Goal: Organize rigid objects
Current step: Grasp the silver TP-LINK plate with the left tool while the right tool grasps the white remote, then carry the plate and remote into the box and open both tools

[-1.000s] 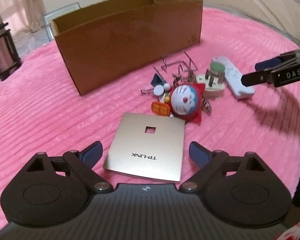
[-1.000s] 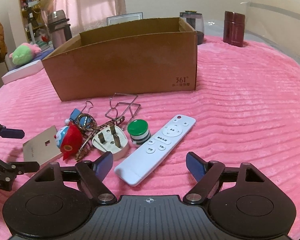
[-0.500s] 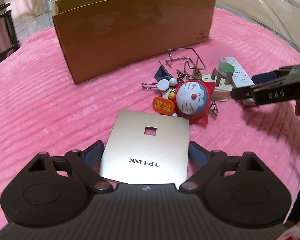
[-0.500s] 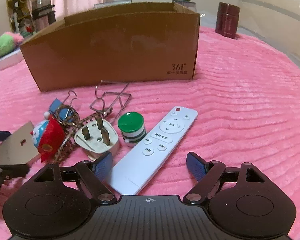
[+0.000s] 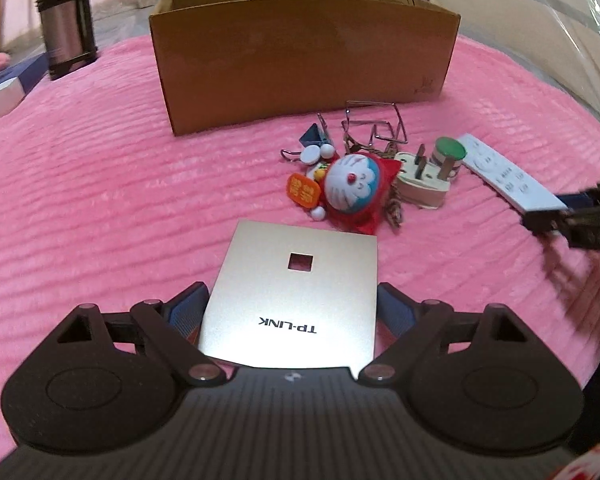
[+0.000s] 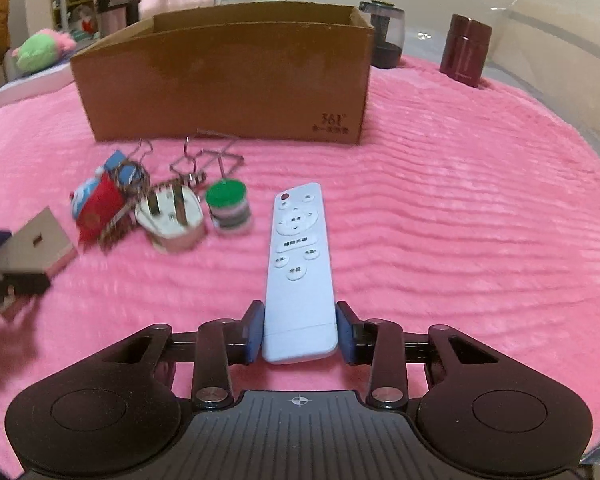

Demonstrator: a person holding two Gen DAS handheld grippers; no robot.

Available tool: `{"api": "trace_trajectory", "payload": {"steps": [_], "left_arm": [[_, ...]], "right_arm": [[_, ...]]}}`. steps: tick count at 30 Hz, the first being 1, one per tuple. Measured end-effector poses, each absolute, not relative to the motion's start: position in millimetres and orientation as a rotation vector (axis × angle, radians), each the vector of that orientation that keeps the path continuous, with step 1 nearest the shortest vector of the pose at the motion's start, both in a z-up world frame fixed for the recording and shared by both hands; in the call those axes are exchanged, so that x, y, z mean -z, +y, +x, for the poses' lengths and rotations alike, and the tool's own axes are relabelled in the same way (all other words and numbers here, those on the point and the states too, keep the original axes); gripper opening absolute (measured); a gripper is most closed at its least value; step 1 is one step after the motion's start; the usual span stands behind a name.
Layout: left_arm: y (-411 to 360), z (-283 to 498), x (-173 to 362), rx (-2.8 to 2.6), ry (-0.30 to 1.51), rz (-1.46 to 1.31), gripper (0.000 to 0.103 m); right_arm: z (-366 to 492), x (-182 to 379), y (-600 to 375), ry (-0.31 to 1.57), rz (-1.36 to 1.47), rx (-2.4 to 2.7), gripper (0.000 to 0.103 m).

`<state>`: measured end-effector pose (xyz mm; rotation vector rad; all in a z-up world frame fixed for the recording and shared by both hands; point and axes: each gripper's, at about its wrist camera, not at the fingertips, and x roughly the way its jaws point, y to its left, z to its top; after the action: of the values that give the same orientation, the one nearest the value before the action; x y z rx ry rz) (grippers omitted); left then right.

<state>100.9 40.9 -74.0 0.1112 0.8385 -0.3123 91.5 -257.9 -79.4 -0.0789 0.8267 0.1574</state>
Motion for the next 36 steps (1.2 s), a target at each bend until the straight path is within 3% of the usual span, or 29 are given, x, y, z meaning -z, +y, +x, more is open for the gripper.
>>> {"api": "trace_trajectory", "payload": {"steps": [2, 4, 5, 7, 22, 25, 32, 36], "left_arm": [[35, 95, 75, 0.299, 0.826, 0.122, 0.088], [30, 92, 76, 0.282, 0.807, 0.136, 0.088], [29, 91, 77, 0.277, 0.802, 0.137, 0.088], [28, 91, 78, 0.269, 0.796, 0.131, 0.088], [28, 104, 83, 0.332, 0.768, 0.187, 0.088], [30, 105, 83, 0.340, 0.773, 0.178, 0.087], [29, 104, 83, 0.331, 0.783, 0.170, 0.086], [29, 100, 81, 0.315, 0.791, 0.158, 0.085]], "right_arm": [[82, 81, -263, 0.815, -0.118, -0.160, 0.036], [77, 81, -265, 0.786, -0.154, -0.153, 0.046], [77, 82, -264, 0.773, -0.174, -0.137, 0.057], [76, 82, -262, 0.745, -0.189, -0.128, 0.061], [97, 94, -260, 0.705, -0.178, -0.194, 0.060], [99, 95, -261, 0.700, -0.180, -0.213, 0.056], [99, 96, -261, 0.708, -0.176, -0.242, 0.036], [94, 93, -262, 0.711, -0.174, -0.244, 0.036]]}}
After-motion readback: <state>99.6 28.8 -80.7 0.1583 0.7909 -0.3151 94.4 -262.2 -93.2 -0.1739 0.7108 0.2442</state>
